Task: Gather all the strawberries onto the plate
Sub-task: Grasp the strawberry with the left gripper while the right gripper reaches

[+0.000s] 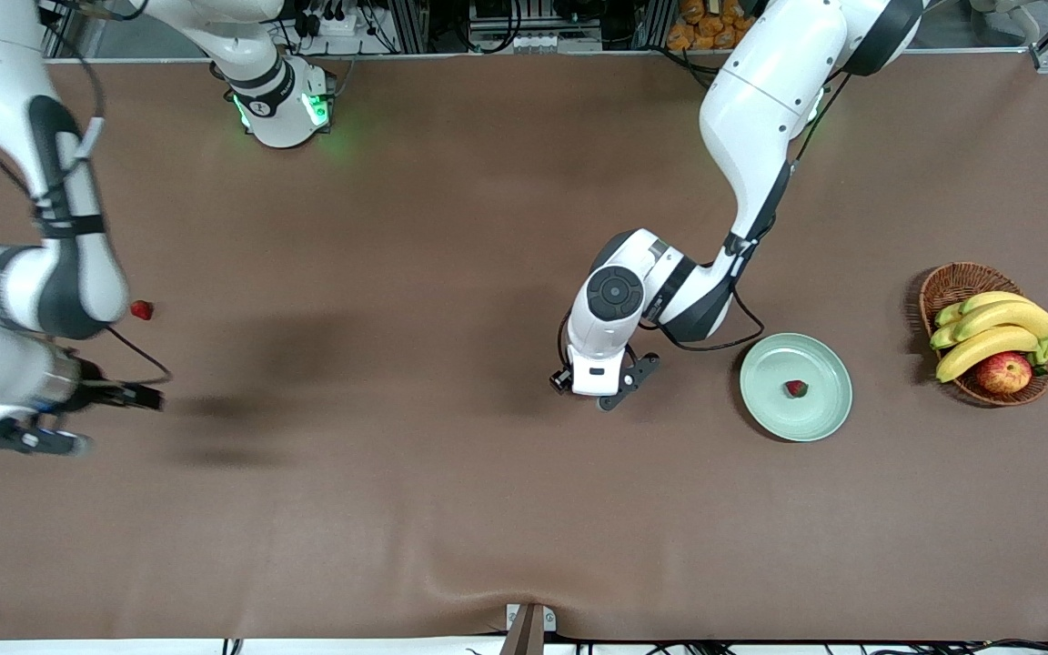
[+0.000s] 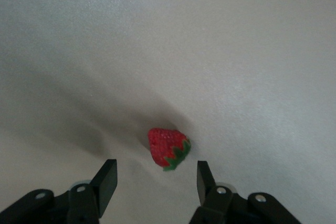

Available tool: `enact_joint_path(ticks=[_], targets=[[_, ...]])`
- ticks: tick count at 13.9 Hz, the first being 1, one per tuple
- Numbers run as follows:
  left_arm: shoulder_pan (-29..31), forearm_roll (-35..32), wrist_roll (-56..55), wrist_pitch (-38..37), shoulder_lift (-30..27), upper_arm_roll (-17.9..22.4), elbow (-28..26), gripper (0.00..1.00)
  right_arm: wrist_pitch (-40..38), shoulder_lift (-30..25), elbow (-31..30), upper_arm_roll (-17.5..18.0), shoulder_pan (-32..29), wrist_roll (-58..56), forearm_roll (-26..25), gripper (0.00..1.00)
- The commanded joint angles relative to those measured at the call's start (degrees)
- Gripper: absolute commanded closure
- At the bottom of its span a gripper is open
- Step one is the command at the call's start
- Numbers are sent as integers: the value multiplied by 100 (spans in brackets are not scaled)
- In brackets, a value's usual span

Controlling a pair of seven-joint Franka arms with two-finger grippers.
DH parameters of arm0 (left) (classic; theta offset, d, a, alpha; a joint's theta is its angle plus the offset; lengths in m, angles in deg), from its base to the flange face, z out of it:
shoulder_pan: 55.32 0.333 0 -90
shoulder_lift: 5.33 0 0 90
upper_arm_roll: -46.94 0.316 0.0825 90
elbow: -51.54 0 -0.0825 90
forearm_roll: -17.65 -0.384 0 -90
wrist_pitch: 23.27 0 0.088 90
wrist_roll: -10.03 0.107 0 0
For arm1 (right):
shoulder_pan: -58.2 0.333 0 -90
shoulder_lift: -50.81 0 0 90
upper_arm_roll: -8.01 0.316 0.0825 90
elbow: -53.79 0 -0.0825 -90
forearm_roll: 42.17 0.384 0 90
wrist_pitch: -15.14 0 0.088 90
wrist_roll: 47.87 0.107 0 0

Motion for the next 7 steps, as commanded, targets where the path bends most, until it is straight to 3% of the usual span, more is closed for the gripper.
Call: enact_joint_path(ticks=[1,3,7], targets=[[-39,-166,-97,85,175,66,254,39,139,-235,-617,147,-833,-578,-123,0],[-31,-166,-88,199,201,66,263,41,70,-287,-898,147,-1099,-1271,-114,0],[-22,-166,-88,481,324,66,263,50,130,-419,-1593,147,-1161,-1520,-114,0]])
